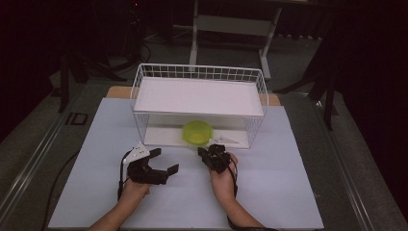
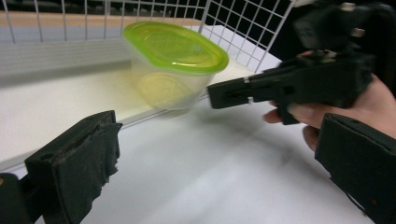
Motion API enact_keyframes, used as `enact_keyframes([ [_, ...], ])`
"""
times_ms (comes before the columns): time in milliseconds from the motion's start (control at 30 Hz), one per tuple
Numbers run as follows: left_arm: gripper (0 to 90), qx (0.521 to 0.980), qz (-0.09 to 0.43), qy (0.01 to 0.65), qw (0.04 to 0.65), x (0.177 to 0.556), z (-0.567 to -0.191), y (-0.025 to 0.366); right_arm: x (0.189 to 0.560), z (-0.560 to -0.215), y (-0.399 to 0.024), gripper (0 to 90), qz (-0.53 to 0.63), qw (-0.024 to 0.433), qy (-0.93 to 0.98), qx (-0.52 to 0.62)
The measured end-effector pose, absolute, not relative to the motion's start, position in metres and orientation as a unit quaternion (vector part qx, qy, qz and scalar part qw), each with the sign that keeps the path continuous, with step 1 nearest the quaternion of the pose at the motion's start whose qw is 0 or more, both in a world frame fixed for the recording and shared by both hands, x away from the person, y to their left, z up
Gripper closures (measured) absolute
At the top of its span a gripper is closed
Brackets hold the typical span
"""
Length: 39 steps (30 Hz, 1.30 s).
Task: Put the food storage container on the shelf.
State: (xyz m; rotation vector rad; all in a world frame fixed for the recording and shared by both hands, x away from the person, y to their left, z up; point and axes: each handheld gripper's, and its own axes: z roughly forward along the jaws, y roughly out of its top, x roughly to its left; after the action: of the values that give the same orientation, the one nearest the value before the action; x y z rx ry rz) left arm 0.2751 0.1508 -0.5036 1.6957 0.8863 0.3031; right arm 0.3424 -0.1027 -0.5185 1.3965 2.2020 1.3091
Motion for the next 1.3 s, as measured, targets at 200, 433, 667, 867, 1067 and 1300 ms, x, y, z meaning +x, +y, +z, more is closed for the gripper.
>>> enact_keyframes([
  [200, 0.9, 0.72, 0.145, 0.349, 0.583, 0.268, -0.505, 0.143, 0.353, -0.522, -0.097, 90.0, 0.442, 0.11, 0.745, 0.487],
  [433, 0.9, 0.713, 0.144, 0.35, 0.59, 0.268, -0.506, 0.143, 0.364, -0.523, -0.09, 89.9, 0.441, 0.114, 0.743, 0.49],
  [667, 0.9, 0.71, 0.152, 0.349, 0.593, 0.266, -0.506, 0.145, 0.377, -0.523, -0.088, 89.8, 0.44, 0.122, 0.736, 0.5],
  [867, 0.9, 0.709, 0.154, 0.35, 0.593, 0.265, -0.506, 0.145, 0.383, -0.525, -0.084, 89.0, 0.438, 0.117, 0.735, 0.505],
  [1067, 0.9, 0.706, 0.152, 0.353, 0.595, 0.265, -0.506, 0.147, 0.389, -0.522, -0.083, 88.9, 0.433, 0.122, 0.737, 0.504],
  [1300, 0.9, 0.709, 0.149, 0.347, 0.596, 0.266, -0.504, 0.149, 0.371, -0.514, -0.086, 83.5, 0.445, 0.115, 0.745, 0.484],
])
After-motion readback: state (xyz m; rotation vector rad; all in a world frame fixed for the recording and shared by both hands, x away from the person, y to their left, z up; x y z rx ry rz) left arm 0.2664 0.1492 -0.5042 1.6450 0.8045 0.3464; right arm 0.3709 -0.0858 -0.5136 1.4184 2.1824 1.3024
